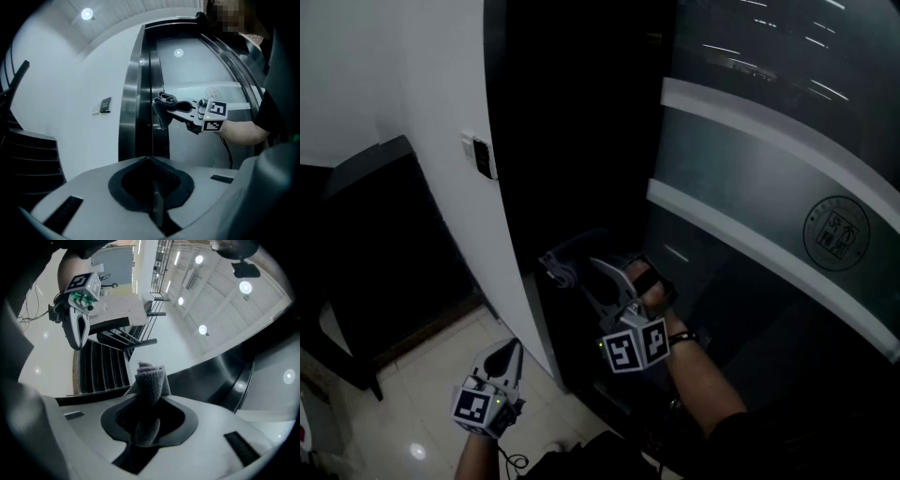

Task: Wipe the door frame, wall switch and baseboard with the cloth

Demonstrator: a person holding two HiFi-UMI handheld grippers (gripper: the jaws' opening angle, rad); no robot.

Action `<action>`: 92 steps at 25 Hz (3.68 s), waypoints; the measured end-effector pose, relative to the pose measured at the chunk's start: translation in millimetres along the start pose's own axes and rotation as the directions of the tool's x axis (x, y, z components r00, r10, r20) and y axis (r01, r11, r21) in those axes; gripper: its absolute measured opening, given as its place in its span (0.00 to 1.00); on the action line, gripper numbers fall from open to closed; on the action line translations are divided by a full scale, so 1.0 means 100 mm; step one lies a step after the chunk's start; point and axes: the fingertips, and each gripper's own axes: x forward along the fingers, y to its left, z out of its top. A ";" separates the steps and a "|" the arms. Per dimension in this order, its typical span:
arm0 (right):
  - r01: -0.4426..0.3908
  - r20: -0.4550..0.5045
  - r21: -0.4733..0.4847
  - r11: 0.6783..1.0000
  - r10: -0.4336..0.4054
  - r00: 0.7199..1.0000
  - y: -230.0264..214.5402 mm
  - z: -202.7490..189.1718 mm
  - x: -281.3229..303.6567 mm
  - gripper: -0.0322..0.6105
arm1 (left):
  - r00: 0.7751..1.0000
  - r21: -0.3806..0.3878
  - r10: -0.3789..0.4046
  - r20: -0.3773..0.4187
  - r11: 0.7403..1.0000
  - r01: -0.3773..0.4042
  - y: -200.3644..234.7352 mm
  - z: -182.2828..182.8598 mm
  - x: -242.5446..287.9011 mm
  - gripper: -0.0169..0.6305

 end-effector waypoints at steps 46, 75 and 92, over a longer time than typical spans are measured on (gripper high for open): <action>-0.142 -0.010 0.026 0.990 0.142 0.990 0.25 -0.19 0.91 0.20 | 0.976 -0.064 0.199 -0.087 0.977 -0.204 0.65 -0.26 -0.55 0.03; -0.341 -0.029 0.106 0.934 0.346 0.938 1.73 -0.58 0.59 0.20 | 0.940 -0.114 0.253 -0.228 0.952 -0.283 0.64 -0.85 -0.63 0.03; -0.483 -0.040 0.140 0.864 0.492 0.869 2.47 -0.77 0.38 0.20 | 0.929 -0.144 0.245 -0.276 0.945 -0.292 0.64 -1.03 -0.54 0.03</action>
